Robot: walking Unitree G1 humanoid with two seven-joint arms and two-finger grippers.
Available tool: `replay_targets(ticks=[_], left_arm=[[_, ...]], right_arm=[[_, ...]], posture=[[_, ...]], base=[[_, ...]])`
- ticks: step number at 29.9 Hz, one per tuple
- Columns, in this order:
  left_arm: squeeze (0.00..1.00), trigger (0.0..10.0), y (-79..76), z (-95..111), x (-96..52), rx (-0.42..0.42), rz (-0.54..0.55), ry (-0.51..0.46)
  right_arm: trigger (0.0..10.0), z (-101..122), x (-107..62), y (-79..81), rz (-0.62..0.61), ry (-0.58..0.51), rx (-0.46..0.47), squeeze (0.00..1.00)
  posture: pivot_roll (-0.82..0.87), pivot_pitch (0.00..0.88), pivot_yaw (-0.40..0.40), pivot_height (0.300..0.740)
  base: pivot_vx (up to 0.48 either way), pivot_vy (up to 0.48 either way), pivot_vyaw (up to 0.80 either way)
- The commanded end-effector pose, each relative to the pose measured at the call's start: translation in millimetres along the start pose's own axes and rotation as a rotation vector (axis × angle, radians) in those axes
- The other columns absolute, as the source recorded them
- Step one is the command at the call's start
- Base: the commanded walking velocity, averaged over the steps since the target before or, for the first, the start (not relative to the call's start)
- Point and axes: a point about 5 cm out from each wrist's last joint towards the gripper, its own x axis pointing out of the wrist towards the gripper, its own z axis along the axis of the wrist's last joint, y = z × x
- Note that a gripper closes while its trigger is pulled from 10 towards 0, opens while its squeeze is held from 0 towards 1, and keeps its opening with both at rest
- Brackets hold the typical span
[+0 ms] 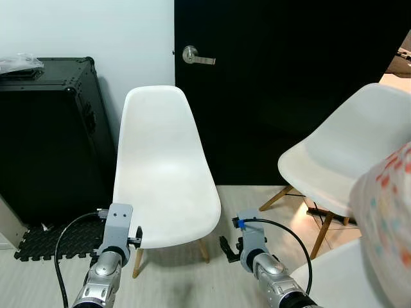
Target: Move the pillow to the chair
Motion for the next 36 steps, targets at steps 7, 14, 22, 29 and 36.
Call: replay_targets(ticks=[7,14,22,29,36], left_arm=[[0.00,10.0,-2.2,-1.9,0.1,0.011,-0.010,0.013],[0.00,10.0,-2.5,-1.1,0.7,0.014,-0.013,0.012],[0.00,10.0,-2.1,-0.1,2.0,0.017,-0.012,0.014],[0.00,10.0,-3.7,0.1,2.4,0.015,-0.010,0.015],[0.00,10.0,-3.1,0.0,2.2,0.011,-0.003,0.012]], right_arm=[[10.0,-1.0,-1.7,-3.1,-0.013,-0.011,0.021,0.00],[10.0,-2.1,-2.1,-3.3,-0.015,-0.008,0.024,0.00],[10.0,-0.7,-1.5,-2.5,-0.014,-0.014,0.025,0.00],[10.0,2.4,-1.2,-4.2,-0.012,-0.026,0.024,0.00],[10.0,1.6,-1.3,-4.3,-0.008,-0.021,0.022,0.00]], posture=[[-0.01,0.034,-0.055,0.740],[-0.01,0.035,-0.050,0.740],[-0.01,0.032,-0.046,0.740],[-0.01,0.027,-0.054,0.740],[-0.01,0.022,-0.061,0.740]], base=[[0.000,0.000,0.00],[0.000,0.000,0.00],[0.000,0.000,0.00],[0.000,0.000,-0.77],[0.000,0.000,-0.80]])
